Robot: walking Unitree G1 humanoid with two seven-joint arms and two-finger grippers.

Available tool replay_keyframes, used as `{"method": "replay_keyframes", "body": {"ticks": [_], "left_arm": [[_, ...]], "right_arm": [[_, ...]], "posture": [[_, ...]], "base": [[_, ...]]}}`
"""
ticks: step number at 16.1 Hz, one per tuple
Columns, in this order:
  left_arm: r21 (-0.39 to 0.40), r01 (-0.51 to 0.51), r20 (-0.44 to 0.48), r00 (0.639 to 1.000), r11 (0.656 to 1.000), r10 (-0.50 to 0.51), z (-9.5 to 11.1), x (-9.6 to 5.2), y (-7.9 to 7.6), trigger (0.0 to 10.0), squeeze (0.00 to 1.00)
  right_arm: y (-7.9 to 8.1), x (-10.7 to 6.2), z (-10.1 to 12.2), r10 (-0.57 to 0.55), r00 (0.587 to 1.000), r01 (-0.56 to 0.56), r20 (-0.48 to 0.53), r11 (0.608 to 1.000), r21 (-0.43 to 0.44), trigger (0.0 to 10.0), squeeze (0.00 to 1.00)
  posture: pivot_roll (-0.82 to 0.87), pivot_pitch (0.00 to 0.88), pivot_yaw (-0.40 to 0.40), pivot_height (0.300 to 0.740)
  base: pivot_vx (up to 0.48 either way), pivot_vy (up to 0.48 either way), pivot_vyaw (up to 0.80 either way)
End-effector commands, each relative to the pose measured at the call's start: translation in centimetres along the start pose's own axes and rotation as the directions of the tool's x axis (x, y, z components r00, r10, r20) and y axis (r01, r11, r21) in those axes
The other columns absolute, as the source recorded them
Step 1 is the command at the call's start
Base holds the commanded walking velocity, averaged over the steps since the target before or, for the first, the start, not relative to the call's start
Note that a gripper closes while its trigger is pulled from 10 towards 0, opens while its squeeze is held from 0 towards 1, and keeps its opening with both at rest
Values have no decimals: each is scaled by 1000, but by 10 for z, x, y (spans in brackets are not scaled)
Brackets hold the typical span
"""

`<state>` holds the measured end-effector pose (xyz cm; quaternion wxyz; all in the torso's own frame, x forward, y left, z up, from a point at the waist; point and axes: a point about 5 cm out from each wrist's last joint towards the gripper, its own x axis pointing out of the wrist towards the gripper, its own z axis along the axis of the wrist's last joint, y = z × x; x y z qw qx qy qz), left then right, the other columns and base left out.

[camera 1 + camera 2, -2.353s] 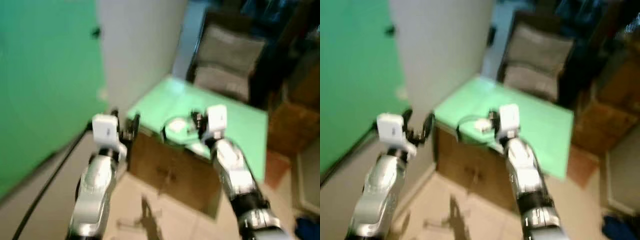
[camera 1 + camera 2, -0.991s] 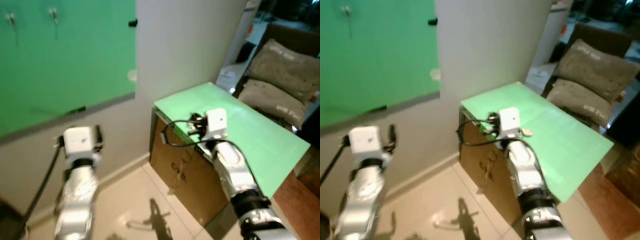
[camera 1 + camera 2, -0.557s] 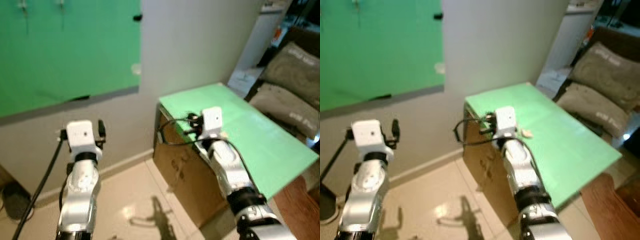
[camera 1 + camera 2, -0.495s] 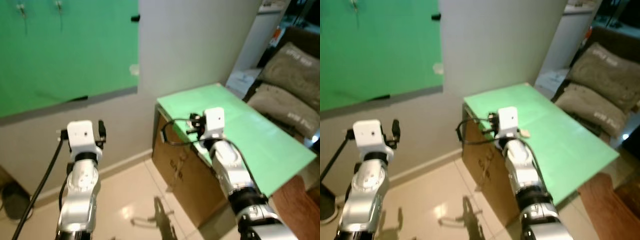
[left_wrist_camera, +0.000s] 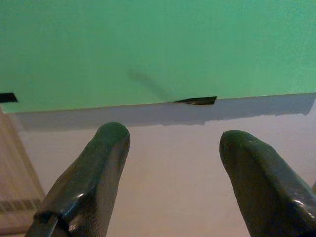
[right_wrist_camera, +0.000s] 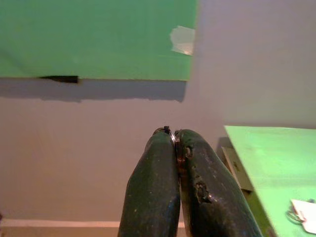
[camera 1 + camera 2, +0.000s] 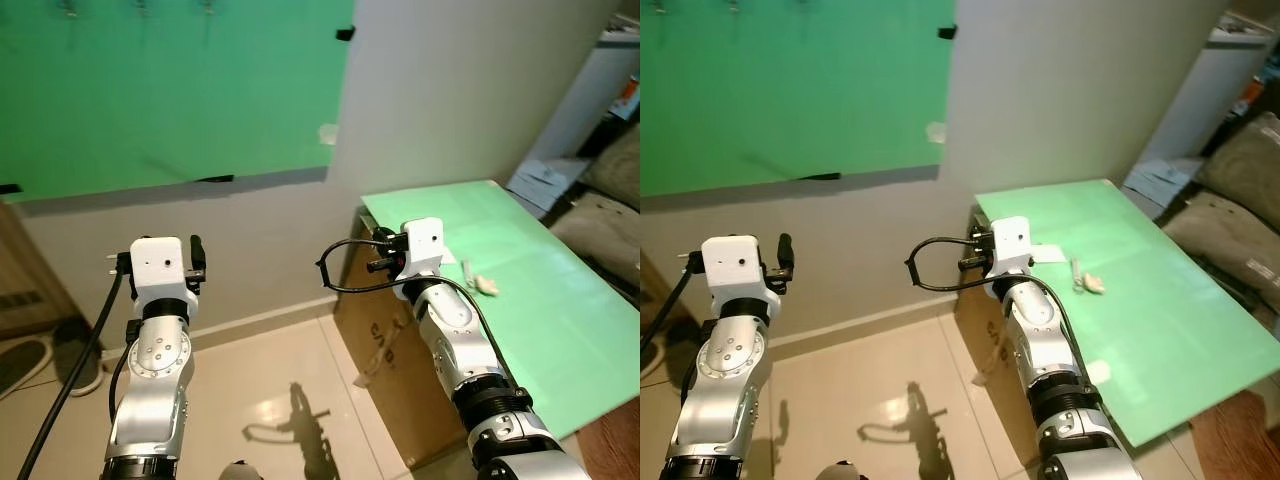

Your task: Hang keys on a hook

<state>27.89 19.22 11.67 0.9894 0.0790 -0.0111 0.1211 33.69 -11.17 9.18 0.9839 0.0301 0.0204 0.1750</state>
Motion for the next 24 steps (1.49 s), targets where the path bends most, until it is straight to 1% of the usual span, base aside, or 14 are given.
{"method": "replay_keyframes", "body": {"ticks": [1,3,5,8,14,16,17,18,19,20,21,22,23,24], "left_arm": [[6,20,3,1000,1000,-20,3,0,-8,10000,0],[13,28,6,1000,1000,-28,5,0,-11,10000,0],[13,52,20,998,999,-52,9,0,-16,10000,0],[22,59,16,998,998,-59,7,-1,-16,10000,0],[-9,83,6,997,997,-83,5,3,-20,10000,0],[-7,89,3,996,996,-89,5,6,-21,10000,0],[-13,100,10,995,995,-100,7,8,-23,10000,0],[-10,106,14,994,994,-105,7,9,-23,10000,0],[-7,109,16,994,994,-109,8,10,-23,10000,0],[-5,112,19,994,994,-111,8,11,-22,10000,0],[-2,113,21,993,994,-113,9,12,-21,10000,0],[0,112,24,993,994,-112,10,15,-19,10000,0],[-1,108,27,994,994,-108,11,18,-16,10000,0],[-1,107,29,994,994,-107,12,19,-15,10000,0]], "right_arm": [[-4,0,3,-7,1000,6,15,999,40,0,0],[-2,0,4,23,999,-25,26,998,63,0,0],[1,1,8,54,998,-57,40,994,92,0,0],[0,3,14,76,996,-81,54,992,102,0,0],[-4,8,24,112,992,-116,53,990,85,0,0],[-3,10,28,145,988,-148,49,988,47,0,0],[-5,10,27,124,991,-128,50,988,88,0,0],[-5,10,27,122,991,-126,49,988,90,0,0],[-5,10,27,121,992,-126,47,984,123,0,0],[-6,12,27,120,992,-122,26,974,192,0,0],[-6,14,28,141,990,-138,8,953,268,0,0],[-4,15,35,240,971,-219,-3,892,396,0,0],[-2,14,44,353,936,-315,5,828,463,0,0],[-2,13,48,398,917,-353,5,807,473,0,0]], "posture": [[129,0,-87,740],[129,0,-87,740],[128,0,-86,740],[122,0,-86,740],[113,0,-92,740],[111,0,-88,740],[111,0,-83,740],[109,0,-77,740],[109,0,-76,740],[108,0,-71,740],[106,0,-69,740],[102,0,-66,740],[100,0,-65,740],[98,0,-64,740]], "base": [[0,0,569],[0,0,544],[0,-311,513],[0,-85,513],[0,0,514],[0,0,513],[0,0,475],[0,0,481],[0,0,475],[0,0,488],[0,0,0],[0,0,0],[0,0,0],[0,0,0]]}}
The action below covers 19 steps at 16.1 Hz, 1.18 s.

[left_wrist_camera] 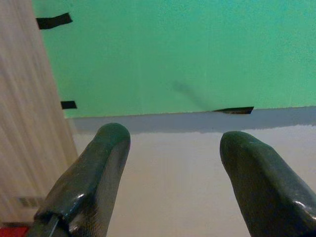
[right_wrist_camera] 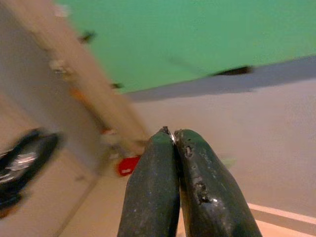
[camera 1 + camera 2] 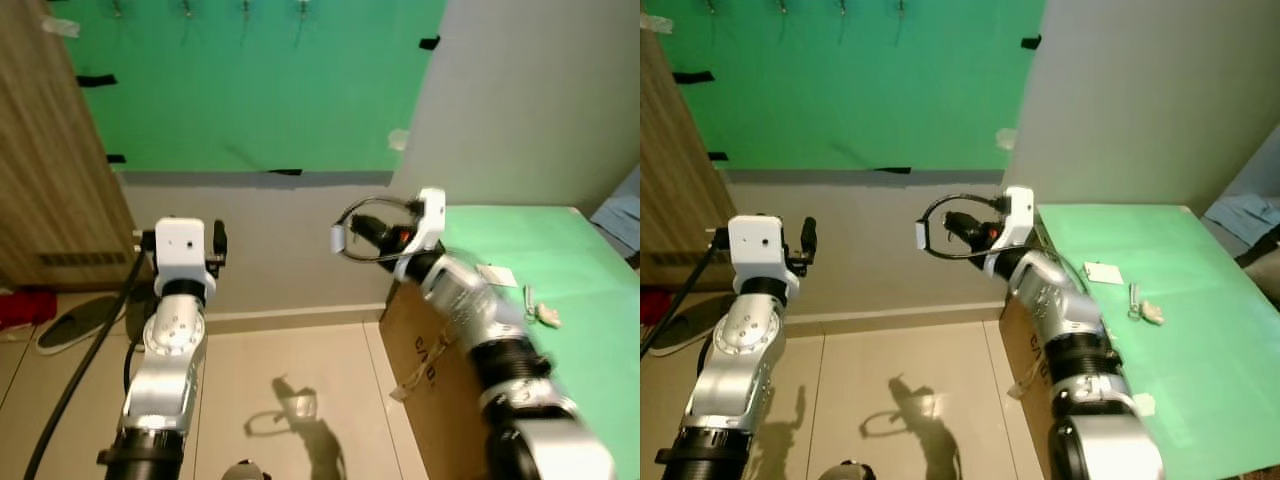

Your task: Hang keys on a hook

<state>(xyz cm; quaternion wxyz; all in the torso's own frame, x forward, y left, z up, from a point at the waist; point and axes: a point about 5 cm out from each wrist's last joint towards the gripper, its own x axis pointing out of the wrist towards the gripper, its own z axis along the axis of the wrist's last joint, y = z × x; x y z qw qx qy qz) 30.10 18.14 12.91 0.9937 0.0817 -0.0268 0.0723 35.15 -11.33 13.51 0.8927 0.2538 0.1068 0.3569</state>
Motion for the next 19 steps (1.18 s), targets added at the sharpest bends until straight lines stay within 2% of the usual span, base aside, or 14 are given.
{"method": "replay_keyframes", "body": {"ticks": [1,3,4,6,8,9,10,11,12,13,15,16,18,19], "left_arm": [[-2,6,-8,1000,1000,-6,-1,4,2,10000,0],[-2,5,-7,1000,1000,-5,-1,4,3,10000,0],[-3,7,-11,1000,1000,-7,-2,3,3,10000,0],[-11,18,-16,1000,1000,-18,-4,1,1,10000,0],[-13,30,-14,999,999,-30,-4,1,-1,10000,0],[13,45,-1,999,999,-45,-3,1,-2,10000,0],[24,59,19,998,998,-60,0,2,-4,10000,0],[15,67,55,996,998,-68,6,2,-5,10000,0],[2,75,88,993,997,-75,12,1,-6,10000,0],[-14,64,120,991,998,-61,18,0,-7,10000,0],[-16,52,127,991,999,-49,21,-6,-13,10000,0],[-24,43,125,991,999,-40,23,-8,-14,10000,0],[-120,88,129,989,989,-72,27,-11,-18,10000,0],[-109,83,128,989,991,-69,28,-10,-18,10000,0]], "right_arm": [[11,-4,17,147,989,-146,-4,988,40,0,0],[16,-7,26,214,977,-214,5,975,63,0,0],[24,-11,33,279,960,-279,21,956,92,0,0],[30,-14,35,329,944,-329,18,937,118,0,0],[30,-13,35,310,951,-310,20,944,109,0,0],[25,-10,35,229,973,-230,31,973,23,0,0],[9,-6,34,-19,999,24,26,978,-206,0,0],[0,-6,40,-212,968,249,131,842,-478,0,0],[4,-6,43,-210,956,288,204,801,-525,0,0],[16,-7,42,-174,941,312,290,779,-544,0,0],[23,-5,30,-159,935,321,316,758,-568,0,0],[24,-4,22,-162,932,323,323,774,-544,0,0],[20,-3,6,-200,912,377,359,752,-540,0,0],[20,-1,3,-201,911,377,359,760,-529,0,0]], "posture": [[99,0,-62,740],[99,0,-62,740],[100,0,-62,740],[99,0,-64,740],[98,0,-64,740],[97,0,-67,740],[95,0,-68,740],[97,0,-76,740],[97,0,-76,740],[98,0,-74,740],[109,0,-77,740],[113,0,-79,740],[120,0,-84,740],[120,0,-84,740]], "base": [[0,0,0],[0,0,0],[0,0,0],[0,0,0],[0,0,0],[0,0,0],[0,0,0],[0,0,0],[0,0,0],[0,0,0],[0,0,0],[0,0,0],[364,0,0],[480,0,0]]}}
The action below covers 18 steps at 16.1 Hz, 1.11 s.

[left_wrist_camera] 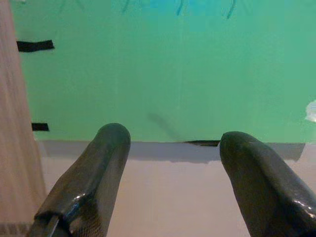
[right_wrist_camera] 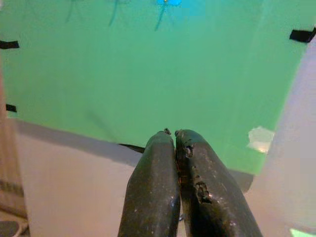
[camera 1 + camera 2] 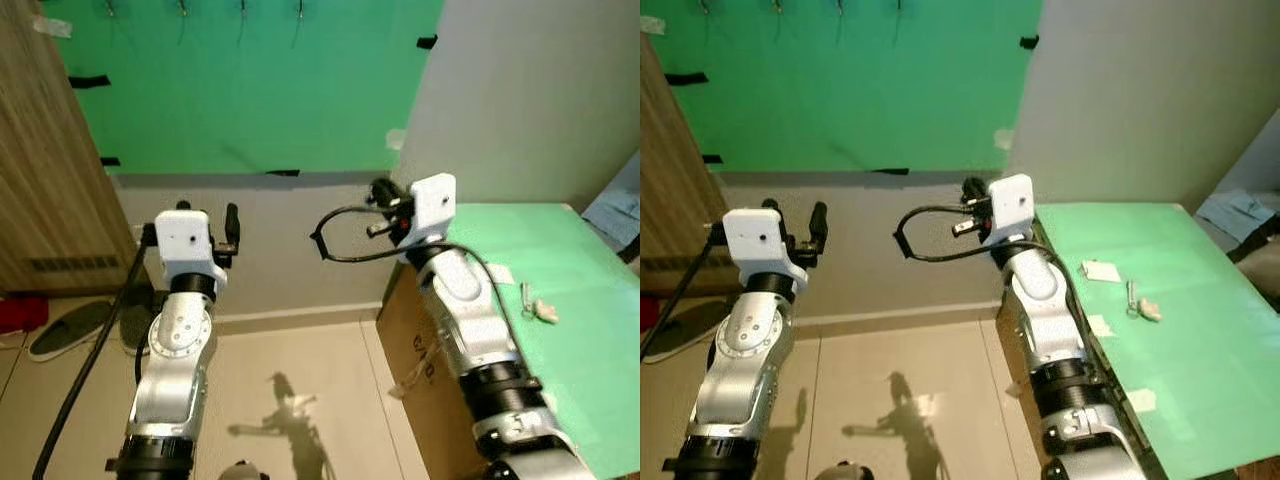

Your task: Hang keys on a hook

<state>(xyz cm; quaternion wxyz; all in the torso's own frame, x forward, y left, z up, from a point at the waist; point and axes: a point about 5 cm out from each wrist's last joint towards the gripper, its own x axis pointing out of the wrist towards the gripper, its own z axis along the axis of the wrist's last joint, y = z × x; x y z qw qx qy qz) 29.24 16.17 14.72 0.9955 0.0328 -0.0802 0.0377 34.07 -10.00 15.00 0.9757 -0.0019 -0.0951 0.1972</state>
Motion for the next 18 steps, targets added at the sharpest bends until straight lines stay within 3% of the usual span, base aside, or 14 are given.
{"method": "replay_keyframes", "body": {"ticks": [1,3,9,14,18], "left_arm": [[1,8,21,1000,1000,-8,8,2,-2,10000,0],[7,1,34,999,1000,-1,12,5,-1,10000,0],[12,-44,20,999,999,43,11,2,2,10000,0],[34,-1,25,1000,999,0,13,2,-4,10000,0],[110,13,-1,1000,994,-13,15,4,-3,10000,0]], "right_arm": [[-1,-1,-1,-7,1000,7,8,1000,3,0,0],[5,5,5,55,998,-56,26,996,64,0,0],[1,11,7,54,998,-56,27,995,83,0,0],[7,7,-3,90,996,-89,-1,990,111,0,0],[1,6,-16,54,996,-36,-74,972,231,0,0]], "posture": [[120,0,-83,740],[120,0,-81,740],[125,0,-82,740],[126,0,-79,740],[130,0,-69,740]], "base": [[480,0,0],[480,0,0],[480,0,0],[480,0,736],[480,0,678]]}}
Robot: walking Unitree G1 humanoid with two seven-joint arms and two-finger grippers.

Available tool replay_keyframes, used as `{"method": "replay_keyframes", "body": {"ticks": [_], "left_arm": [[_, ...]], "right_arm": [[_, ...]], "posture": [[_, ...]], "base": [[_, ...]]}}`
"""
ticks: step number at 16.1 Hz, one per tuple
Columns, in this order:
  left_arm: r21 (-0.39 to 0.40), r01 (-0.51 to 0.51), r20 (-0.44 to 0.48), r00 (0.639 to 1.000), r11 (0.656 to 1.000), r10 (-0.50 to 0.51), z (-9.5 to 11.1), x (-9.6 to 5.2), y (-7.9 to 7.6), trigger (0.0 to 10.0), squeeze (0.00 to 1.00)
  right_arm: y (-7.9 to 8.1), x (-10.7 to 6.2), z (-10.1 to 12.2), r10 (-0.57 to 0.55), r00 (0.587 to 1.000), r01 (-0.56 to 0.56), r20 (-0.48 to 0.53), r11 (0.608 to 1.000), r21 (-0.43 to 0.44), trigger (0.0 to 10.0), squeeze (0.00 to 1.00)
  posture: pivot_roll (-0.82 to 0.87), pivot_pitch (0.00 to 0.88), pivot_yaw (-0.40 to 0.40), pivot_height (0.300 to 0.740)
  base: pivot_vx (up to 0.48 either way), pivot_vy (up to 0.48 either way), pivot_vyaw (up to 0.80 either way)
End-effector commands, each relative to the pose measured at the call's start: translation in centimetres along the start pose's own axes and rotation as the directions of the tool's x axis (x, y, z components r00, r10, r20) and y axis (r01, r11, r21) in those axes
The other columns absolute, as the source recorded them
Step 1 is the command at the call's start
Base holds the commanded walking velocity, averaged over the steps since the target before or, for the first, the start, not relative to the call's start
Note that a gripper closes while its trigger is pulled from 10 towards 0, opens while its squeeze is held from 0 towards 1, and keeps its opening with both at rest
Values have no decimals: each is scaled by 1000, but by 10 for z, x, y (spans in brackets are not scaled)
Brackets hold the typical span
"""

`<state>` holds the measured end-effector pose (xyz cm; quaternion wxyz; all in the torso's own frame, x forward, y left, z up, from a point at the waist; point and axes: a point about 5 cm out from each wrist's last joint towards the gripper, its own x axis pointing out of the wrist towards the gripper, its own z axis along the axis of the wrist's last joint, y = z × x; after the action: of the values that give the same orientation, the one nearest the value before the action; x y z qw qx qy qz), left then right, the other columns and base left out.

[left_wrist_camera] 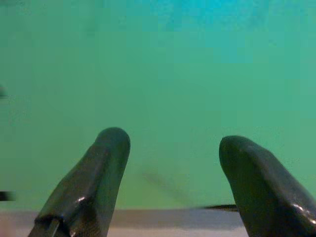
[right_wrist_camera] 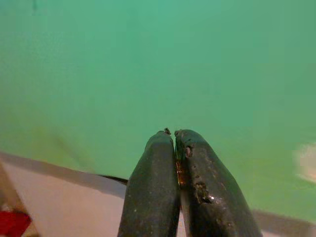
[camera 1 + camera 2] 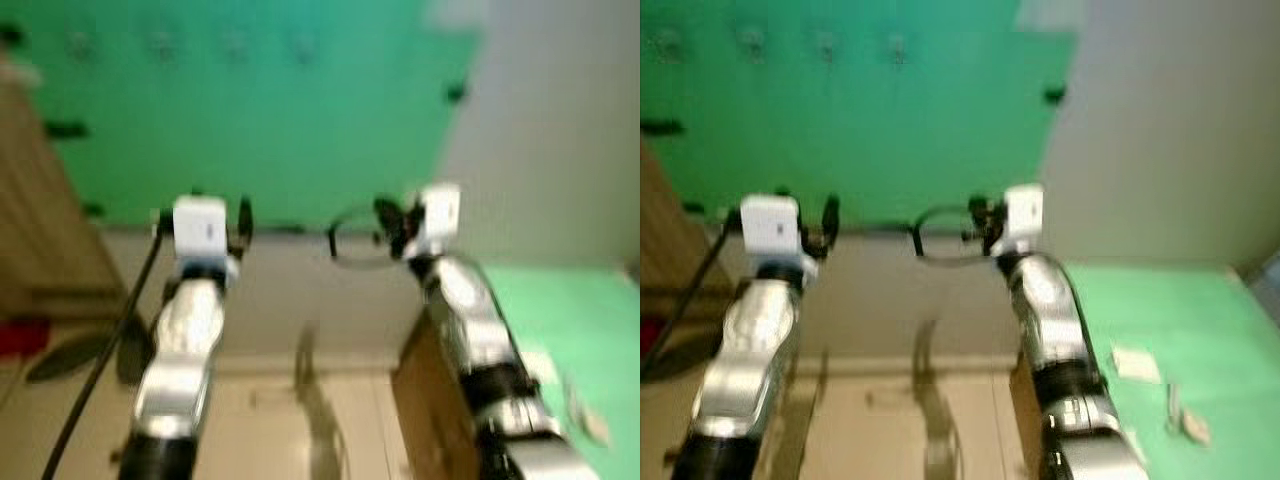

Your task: Hang keys on a hook

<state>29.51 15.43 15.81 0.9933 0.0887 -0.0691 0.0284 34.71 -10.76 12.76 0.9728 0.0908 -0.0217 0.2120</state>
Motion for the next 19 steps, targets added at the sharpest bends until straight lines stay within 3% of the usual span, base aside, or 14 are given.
{"method": "replay_keyframes", "body": {"ticks": [1,5,7,12,19], "left_arm": [[62,-4,-27,1000,998,6,1,1,5,10000,0],[83,-48,-64,997,995,53,1,0,20,10000,0],[74,-52,-66,996,996,57,3,1,22,10000,0],[90,-20,-42,999,996,23,9,6,16,10000,0],[89,28,-13,1000,996,-27,14,14,14,10000,0]], "right_arm": [[5,4,-5,-5,999,6,-38,999,39,0,0],[9,-3,-16,24,996,-21,-85,999,43,0,0],[14,0,-13,65,994,-57,-91,994,88,0,0],[24,17,21,214,977,-208,-23,965,162,0,0],[13,37,80,240,962,-266,128,927,264,0,0]], "posture": [[134,0,-65,740],[134,0,-47,740],[136,0,-38,740],[134,0,-28,740],[132,0,-24,740]], "base": [[0,0,0],[0,0,0],[0,0,0],[0,0,0],[0,0,0]]}}
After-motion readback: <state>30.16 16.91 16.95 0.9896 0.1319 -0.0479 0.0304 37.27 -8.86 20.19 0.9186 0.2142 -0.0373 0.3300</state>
